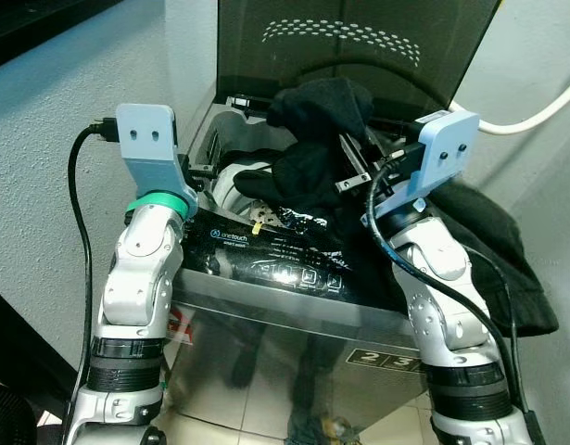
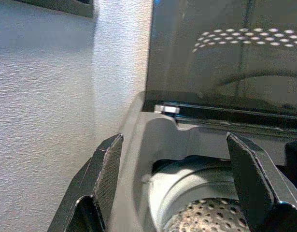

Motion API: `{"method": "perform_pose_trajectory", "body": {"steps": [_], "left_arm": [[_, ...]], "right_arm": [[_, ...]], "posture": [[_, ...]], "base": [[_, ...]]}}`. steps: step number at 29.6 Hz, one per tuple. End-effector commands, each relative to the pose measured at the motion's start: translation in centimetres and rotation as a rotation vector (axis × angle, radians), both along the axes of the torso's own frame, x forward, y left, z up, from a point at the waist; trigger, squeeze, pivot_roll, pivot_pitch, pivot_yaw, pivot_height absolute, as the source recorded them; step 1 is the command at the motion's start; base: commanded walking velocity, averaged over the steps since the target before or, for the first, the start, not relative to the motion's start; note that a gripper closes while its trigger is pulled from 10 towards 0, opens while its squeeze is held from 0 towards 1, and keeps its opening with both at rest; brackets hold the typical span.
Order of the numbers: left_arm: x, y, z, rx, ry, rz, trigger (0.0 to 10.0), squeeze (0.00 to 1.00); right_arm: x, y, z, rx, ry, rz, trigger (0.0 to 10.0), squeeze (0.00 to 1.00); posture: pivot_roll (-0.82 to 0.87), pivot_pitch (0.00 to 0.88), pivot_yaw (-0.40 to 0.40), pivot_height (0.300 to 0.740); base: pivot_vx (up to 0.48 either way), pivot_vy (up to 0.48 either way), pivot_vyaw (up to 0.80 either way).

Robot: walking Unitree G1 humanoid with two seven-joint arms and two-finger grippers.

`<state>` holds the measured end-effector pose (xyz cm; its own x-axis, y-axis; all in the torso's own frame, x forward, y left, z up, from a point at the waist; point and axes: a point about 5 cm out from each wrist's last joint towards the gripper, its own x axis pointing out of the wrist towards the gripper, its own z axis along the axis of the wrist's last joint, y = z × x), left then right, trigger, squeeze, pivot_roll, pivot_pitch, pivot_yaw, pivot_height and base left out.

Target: Clothes washing

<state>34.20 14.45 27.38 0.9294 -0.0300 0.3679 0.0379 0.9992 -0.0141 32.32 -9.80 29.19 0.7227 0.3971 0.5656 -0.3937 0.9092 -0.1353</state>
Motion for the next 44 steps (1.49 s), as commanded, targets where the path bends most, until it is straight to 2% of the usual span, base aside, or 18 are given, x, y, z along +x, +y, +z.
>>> {"method": "perform_pose_trajectory", "body": {"steps": [1,10,11,12,13,14,15,16,24,28,29,30,31,32,34,35,39,44], "left_arm": [[0.1,-0.6,-0.4,0.01,0.019,-0.027,10.0,0.0],[0.0,-1.5,-0.6,0.028,0.012,-0.059,10.0,0.0],[-0.4,-2.1,-1.0,0.046,0.012,-0.085,10.0,0.0],[-0.9,-2.6,-1.4,0.057,0.013,-0.113,10.0,0.0],[-1.4,-3.0,-1.9,0.06,0.019,-0.138,10.0,0.0],[-1.4,-3.0,-1.9,0.06,0.019,-0.138,10.0,0.0],[-1.9,-3.3,-2.3,0.059,0.026,-0.157,10.0,0.0],[-2.3,-3.6,-2.7,0.055,0.035,-0.174,10.0,0.0],[-3.7,-5.6,-4.2,0.077,0.056,-0.231,10.0,0.0],[-3.8,-5.7,-4.2,0.075,0.056,-0.229,10.0,0.0],[-3.8,-5.4,-4.2,0.075,0.055,-0.219,10.0,0.0],[-3.8,-5.4,-4.2,0.075,0.055,-0.219,10.0,0.0],[-3.7,-5.0,-4.1,0.068,0.055,-0.209,10.0,0.0],[-3.7,-5.0,-4.1,0.068,0.055,-0.209,10.0,0.0],[-3.7,-4.5,-3.8,0.055,0.053,-0.199,10.0,0.0],[-3.6,-4.3,-3.5,0.046,0.049,-0.202,10.0,0.0],[-3.0,-3.7,-2.3,0.019,0.051,-0.198,10.0,0.0],[-1.8,-2.2,-1.1,0.001,0.057,-0.169,10.0,0.0]], "right_arm": [[-0.1,0.5,1.4,-0.025,-0.086,0.014,10.0,0.0],[1.0,2.8,2.8,-0.081,-0.123,0.117,10.0,0.01],[1.9,3.9,3.5,-0.087,-0.119,0.141,10.0,0.09],[2.8,4.7,4.2,-0.075,-0.116,0.145,10.0,0.25],[3.4,5.4,5.1,-0.04,-0.118,0.142,10.0,0.81],[3.4,5.4,5.1,-0.04,-0.118,0.142,10.0,0.81],[3.7,5.9,5.9,-0.012,-0.123,0.14,10.0,0.96],[3.8,6.5,6.8,0.004,-0.133,0.147,10.0,1.0],[3.8,8.9,9.8,0.029,-0.171,0.177,10.0,1.0],[4.0,9.1,9.5,0.022,-0.158,0.171,10.0,1.0],[4.8,9.4,7.0,-0.088,-0.078,0.169,10.0,1.0],[4.8,9.4,7.0,-0.088,-0.078,0.169,10.0,1.0],[5.7,9.3,4.0,-0.269,-0.019,0.099,10.0,0.0],[5.7,9.3,4.0,-0.269,-0.019,0.099,10.0,0.0],[6.7,8.7,-0.3,-0.482,0.075,0.043,10.0,0.0],[7.1,7.6,-1.5,-0.5,0.127,0.027,10.0,0.0],[8.1,4.6,-2.4,-0.46,0.205,-0.054,10.0,0.0],[8.4,2.2,-2.3,-0.468,0.218,-0.08,10.0,0.0]], "posture": [[0.08,0.015,-0.003,0.74],[0.07,0.032,-0.008,0.74],[0.08,0.038,-0.015,0.74],[0.08,0.044,-0.023,0.74],[0.09,0.05,-0.031,0.74],[0.09,0.05,-0.031,0.74],[0.09,0.051,-0.033,0.74],[0.09,0.055,-0.041,0.74],[0.1,0.059,-0.07,0.74],[0.11,0.058,-0.08,0.74],[0.12,0.059,-0.083,0.74],[0.12,0.059,-0.083,0.74],[0.12,0.059,-0.083,0.74],[0.12,0.059,-0.083,0.74],[0.11,0.05,-0.073,0.74],[0.11,0.048,-0.063,0.74],[0.1,0.044,-0.046,0.74],[0.1,0.04,-0.033,0.74]], "base": [[0.0,0.0,0.0],[0.0,0.0,0.0],[0.0,0.0,0.0],[0.0,0.0,0.0],[0.0,0.0,0.0],[0.0,0.0,0.0],[0.0,0.0,0.0],[0.0,0.0,0.0],[0.0,0.0,0.0],[0.0,0.0,0.0],[0.0,0.0,0.0],[0.0,0.0,0.0],[0.0,0.0,0.0],[0.0,0.0,0.0],[0.0,0.0,0.0],[0.0,0.0,0.0],[0.0,0.0,0.0],[0.0,0.0,0.0]]}}
